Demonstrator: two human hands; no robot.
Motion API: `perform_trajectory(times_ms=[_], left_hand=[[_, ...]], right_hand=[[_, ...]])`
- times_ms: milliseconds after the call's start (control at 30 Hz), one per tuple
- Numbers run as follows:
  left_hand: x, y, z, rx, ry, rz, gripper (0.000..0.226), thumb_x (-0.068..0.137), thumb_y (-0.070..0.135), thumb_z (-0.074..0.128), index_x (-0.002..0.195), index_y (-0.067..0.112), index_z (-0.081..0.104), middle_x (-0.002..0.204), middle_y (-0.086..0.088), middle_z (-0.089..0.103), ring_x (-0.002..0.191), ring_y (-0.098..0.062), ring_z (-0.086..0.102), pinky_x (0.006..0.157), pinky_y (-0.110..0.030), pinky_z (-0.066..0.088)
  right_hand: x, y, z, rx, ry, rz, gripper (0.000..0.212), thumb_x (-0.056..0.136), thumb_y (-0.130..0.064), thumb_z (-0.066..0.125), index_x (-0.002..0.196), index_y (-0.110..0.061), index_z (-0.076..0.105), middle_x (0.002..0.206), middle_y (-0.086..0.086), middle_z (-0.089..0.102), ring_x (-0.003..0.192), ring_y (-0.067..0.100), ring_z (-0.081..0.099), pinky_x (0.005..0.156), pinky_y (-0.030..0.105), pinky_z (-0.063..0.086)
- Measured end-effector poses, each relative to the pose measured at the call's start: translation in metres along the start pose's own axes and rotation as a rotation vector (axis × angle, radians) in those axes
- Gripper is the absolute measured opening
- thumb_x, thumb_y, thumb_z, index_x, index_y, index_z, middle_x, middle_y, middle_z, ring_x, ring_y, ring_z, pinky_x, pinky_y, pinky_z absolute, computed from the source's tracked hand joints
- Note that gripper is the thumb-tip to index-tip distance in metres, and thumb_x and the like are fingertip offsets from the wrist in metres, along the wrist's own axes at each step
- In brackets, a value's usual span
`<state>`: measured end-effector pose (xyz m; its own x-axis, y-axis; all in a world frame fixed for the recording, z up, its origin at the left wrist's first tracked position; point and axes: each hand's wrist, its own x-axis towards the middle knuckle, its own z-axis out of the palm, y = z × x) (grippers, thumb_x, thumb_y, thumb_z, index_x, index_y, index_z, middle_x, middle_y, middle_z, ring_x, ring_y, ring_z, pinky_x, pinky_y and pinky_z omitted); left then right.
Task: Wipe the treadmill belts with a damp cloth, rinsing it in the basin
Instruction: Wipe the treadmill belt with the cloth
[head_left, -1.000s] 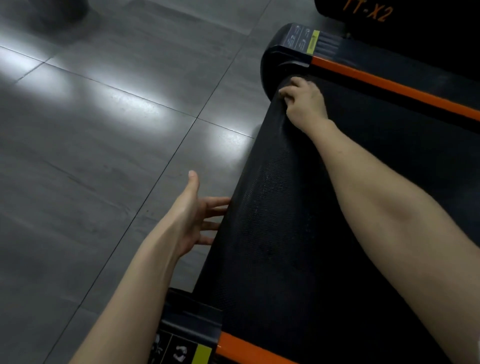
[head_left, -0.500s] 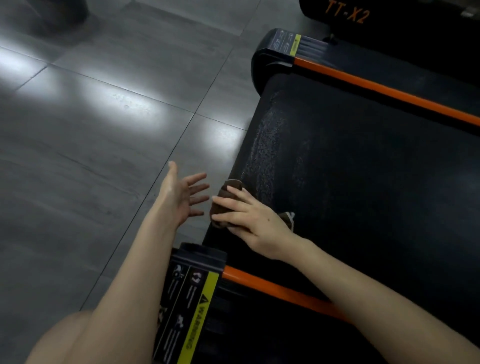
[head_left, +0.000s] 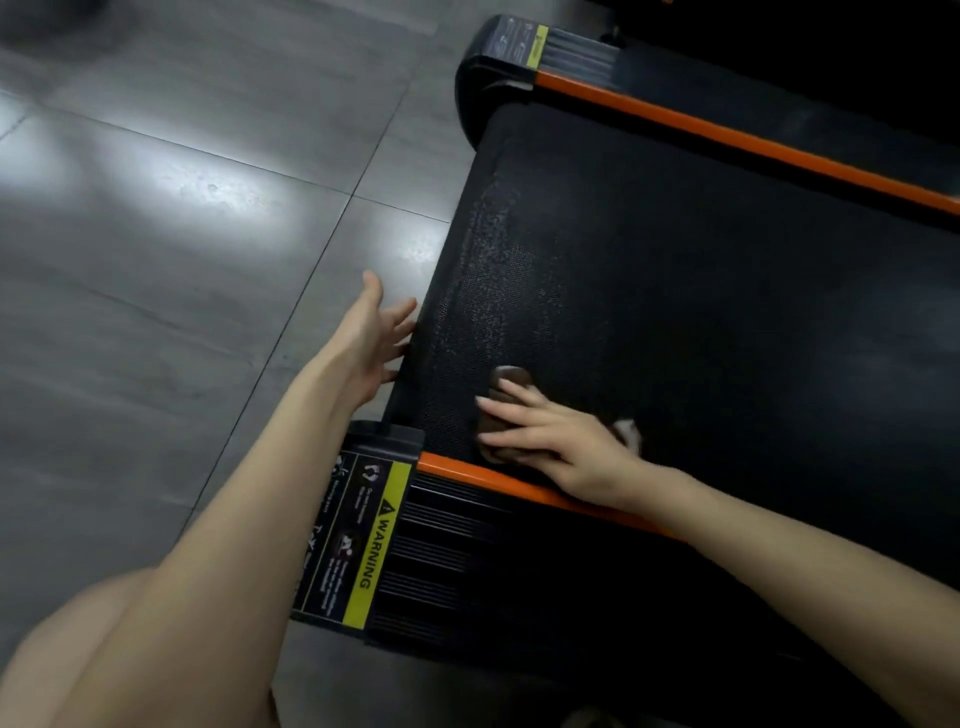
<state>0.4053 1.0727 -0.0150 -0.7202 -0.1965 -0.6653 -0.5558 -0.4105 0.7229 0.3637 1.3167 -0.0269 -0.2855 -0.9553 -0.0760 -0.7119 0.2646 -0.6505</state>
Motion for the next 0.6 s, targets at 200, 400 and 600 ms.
perform_trajectory(times_ms=[200,400,600], left_hand=[[-0.001,-0.002,-0.008,-0.073,-0.005,0.008,0.076,0.093,0.067,0.002,0.151,0.022,0.020,0.154,-0.005,0.029,0.143,-0.025,0.024,0.116,-0.050,0.014],[0.003,0.000,-0.015,-0.007,-0.026,-0.007,0.078,0.091,0.068,0.001,0.151,0.022,0.021,0.153,-0.003,0.032,0.142,-0.025,0.025,0.114,-0.051,0.018],[0.021,-0.001,-0.003,0.107,0.250,0.055,0.062,0.100,0.053,0.015,0.137,0.013,0.045,0.135,-0.005,0.053,0.114,-0.025,0.053,0.096,-0.042,0.043]], right_hand=[[0.039,-0.012,0.011,-0.028,-0.005,-0.087,0.035,0.090,-0.006,0.051,0.122,-0.014,0.062,0.146,0.003,0.040,0.143,0.019,0.019,0.118,0.031,0.011],[-0.072,0.037,-0.036,-0.071,-0.022,0.066,0.055,0.085,0.004,0.053,0.130,-0.025,0.054,0.151,-0.013,0.031,0.144,0.013,0.016,0.115,0.030,0.018],[-0.007,0.029,-0.009,-0.188,0.104,-0.081,0.037,0.091,-0.027,0.051,0.127,-0.024,0.058,0.148,-0.001,0.039,0.144,0.022,0.019,0.115,0.044,0.021]])
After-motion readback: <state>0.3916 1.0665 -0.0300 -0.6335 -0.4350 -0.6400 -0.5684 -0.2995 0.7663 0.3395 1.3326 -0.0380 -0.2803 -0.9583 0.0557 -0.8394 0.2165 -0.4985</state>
